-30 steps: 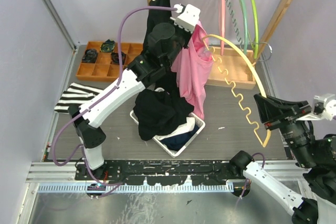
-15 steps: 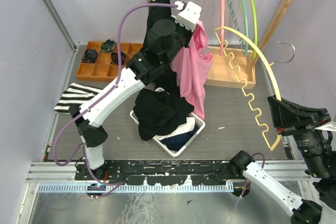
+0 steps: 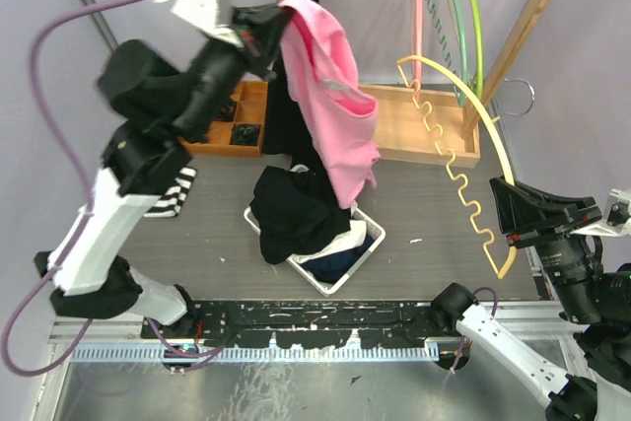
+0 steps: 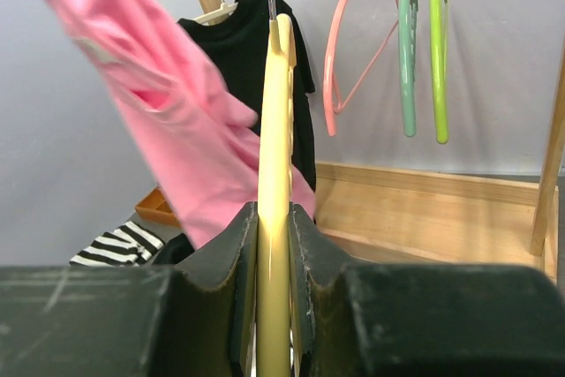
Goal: Remove the t-shirt from the hanger
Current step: Place the T-shirt in the bin.
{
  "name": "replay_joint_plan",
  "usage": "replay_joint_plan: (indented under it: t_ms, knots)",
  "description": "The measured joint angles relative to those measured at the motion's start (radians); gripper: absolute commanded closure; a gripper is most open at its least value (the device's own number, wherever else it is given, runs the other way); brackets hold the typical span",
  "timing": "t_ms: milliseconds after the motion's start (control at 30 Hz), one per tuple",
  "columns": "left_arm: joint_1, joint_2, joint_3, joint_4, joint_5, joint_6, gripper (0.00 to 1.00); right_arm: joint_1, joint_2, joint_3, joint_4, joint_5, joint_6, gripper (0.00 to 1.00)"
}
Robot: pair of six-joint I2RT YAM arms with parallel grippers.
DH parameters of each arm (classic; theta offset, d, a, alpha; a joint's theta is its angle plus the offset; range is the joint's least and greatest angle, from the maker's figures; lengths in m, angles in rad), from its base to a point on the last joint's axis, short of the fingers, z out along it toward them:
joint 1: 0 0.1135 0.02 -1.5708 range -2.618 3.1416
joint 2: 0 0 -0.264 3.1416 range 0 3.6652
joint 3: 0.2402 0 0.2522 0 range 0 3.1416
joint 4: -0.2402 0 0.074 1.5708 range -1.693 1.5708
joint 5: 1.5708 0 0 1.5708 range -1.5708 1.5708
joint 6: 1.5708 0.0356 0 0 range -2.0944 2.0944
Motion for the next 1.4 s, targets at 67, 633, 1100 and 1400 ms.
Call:
replay_joint_plan:
  t_ms: [67, 633, 1100, 1400]
  knots:
    - [0.0, -0.064, -0.006, 0.011, 0.011, -0.011, 1.0, 0.0, 0.0, -0.009, 0.001, 0.003, 0.0, 0.99]
    - [0.0, -0.298, -0.167, -0.021, 0.079, -0.098, 1.0, -0.002, 0.009, -0.03, 0.033, 0.002, 0.0, 0.99]
    - [0.0, -0.426, -0.315, -0.096, 0.195, -0.247, 1.0, -0.002, 0.029, -0.043, 0.046, -0.023, 0.006, 0.99]
    - [-0.052, -0.438, -0.567, -0.104, 0.079, -0.315, 1.0, -0.002, 0.029, -0.063, 0.049, -0.028, 0.016, 0.99]
